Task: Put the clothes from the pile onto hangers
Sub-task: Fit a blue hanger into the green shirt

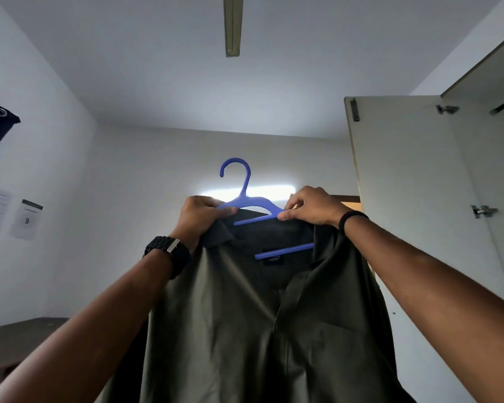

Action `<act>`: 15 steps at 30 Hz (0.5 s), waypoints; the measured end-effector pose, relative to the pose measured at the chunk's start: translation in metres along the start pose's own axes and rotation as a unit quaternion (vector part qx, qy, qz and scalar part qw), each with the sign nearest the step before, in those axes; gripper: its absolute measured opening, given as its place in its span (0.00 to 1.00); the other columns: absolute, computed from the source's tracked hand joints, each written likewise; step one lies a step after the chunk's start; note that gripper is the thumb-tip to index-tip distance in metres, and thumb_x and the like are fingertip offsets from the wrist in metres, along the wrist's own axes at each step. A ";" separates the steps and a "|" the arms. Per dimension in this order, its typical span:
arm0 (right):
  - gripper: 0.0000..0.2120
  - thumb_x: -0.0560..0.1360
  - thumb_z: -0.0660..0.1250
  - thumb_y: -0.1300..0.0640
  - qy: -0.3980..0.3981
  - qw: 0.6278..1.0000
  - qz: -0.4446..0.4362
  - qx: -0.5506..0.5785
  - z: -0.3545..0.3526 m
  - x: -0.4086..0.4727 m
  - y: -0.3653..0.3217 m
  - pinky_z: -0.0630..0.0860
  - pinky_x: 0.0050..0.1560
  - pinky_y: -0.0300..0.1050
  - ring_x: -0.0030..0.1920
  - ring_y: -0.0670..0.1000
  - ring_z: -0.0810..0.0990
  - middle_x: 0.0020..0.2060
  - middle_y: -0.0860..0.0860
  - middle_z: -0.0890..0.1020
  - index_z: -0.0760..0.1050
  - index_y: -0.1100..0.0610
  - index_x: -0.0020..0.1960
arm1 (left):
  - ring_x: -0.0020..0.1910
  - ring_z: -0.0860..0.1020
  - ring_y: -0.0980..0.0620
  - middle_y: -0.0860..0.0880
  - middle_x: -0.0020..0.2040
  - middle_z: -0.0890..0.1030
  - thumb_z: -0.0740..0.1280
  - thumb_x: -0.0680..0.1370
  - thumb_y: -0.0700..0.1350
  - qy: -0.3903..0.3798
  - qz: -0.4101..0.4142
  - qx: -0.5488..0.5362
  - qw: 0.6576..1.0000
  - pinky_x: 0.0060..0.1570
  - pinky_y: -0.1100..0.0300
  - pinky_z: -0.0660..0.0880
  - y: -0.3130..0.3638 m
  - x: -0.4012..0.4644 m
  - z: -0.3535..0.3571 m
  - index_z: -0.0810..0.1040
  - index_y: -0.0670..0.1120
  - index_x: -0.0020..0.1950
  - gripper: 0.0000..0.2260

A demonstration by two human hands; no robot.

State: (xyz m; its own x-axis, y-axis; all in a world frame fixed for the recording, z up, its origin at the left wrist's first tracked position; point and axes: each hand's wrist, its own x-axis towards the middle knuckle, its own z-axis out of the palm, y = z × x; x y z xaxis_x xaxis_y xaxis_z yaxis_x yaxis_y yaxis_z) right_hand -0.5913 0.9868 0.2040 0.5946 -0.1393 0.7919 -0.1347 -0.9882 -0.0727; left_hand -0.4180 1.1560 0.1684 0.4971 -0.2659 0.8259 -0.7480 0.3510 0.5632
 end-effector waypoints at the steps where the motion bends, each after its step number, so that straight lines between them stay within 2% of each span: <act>1: 0.11 0.71 0.73 0.48 0.002 1.000 -0.002 -0.002 0.003 0.002 0.000 0.70 0.47 0.42 0.47 0.48 0.75 0.48 0.49 0.82 0.84 0.55 0.48 | 0.32 0.77 0.51 0.42 0.35 0.81 0.74 0.72 0.41 -0.018 -0.005 -0.022 1.000 0.37 0.58 0.76 -0.004 -0.002 -0.005 0.81 0.32 0.43 0.12; 2: 0.12 0.71 0.73 0.49 0.006 1.000 -0.003 -0.001 0.007 0.002 -0.001 0.72 0.47 0.42 0.45 0.48 0.76 0.49 0.51 0.83 0.84 0.56 0.49 | 0.31 0.77 0.52 0.43 0.34 0.81 0.72 0.74 0.40 -0.031 -0.011 -0.038 0.999 0.35 0.59 0.77 -0.009 -0.003 -0.009 0.81 0.30 0.44 0.11; 4: 0.12 0.71 0.73 0.50 0.018 1.000 -0.010 -0.004 0.014 0.001 -0.001 0.76 0.47 0.42 0.44 0.47 0.77 0.49 0.52 0.84 0.84 0.56 0.51 | 0.32 0.78 0.52 0.44 0.35 0.82 0.70 0.76 0.39 -0.049 -0.021 -0.036 0.998 0.34 0.62 0.78 -0.019 -0.006 -0.017 0.83 0.35 0.45 0.07; 7: 0.15 0.72 0.72 0.51 0.030 0.999 -0.025 -0.021 0.028 -0.001 -0.003 0.75 0.52 0.44 0.52 0.51 0.78 0.54 0.51 0.81 0.81 0.53 0.58 | 0.38 0.80 0.46 0.41 0.41 0.84 0.69 0.76 0.37 -0.065 -0.043 -0.039 0.996 0.38 0.60 0.78 -0.034 -0.008 -0.025 0.84 0.40 0.46 0.04; 10: 0.17 0.76 0.68 0.52 -0.005 0.994 -0.064 -0.087 0.041 -0.002 -0.007 0.73 0.57 0.48 0.58 0.54 0.76 0.60 0.52 0.77 0.74 0.49 0.65 | 0.41 0.81 0.44 0.40 0.44 0.84 0.69 0.75 0.36 -0.035 -0.057 -0.062 0.996 0.38 0.59 0.79 -0.045 -0.009 -0.026 0.84 0.40 0.47 0.04; 12: 0.15 0.77 0.67 0.53 -0.024 0.992 -0.079 -0.099 0.047 0.001 -0.008 0.74 0.56 0.47 0.58 0.54 0.75 0.59 0.53 0.76 0.73 0.50 0.63 | 0.42 0.81 0.45 0.41 0.44 0.84 0.70 0.75 0.36 -0.003 -0.060 -0.074 0.996 0.38 0.60 0.79 -0.049 -0.009 -0.023 0.84 0.41 0.46 0.04; 15: 0.11 0.75 0.69 0.52 -0.024 0.999 -0.035 -0.010 0.052 0.004 -0.011 0.70 0.50 0.42 0.52 0.52 0.76 0.54 0.54 0.78 0.77 0.56 0.54 | 0.42 0.81 0.46 0.42 0.45 0.84 0.71 0.74 0.36 0.015 -0.056 -0.068 0.996 0.39 0.60 0.78 -0.055 -0.008 -0.014 0.84 0.43 0.45 0.04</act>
State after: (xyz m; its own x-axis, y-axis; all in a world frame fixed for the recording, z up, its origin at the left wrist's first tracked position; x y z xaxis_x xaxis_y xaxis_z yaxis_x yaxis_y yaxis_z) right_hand -0.5456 0.9940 0.1765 0.6409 -0.0735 0.7641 -0.1074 -0.9942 -0.0056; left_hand -0.3746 1.1512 0.1307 0.5886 -0.2830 0.7573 -0.6216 0.4405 0.6477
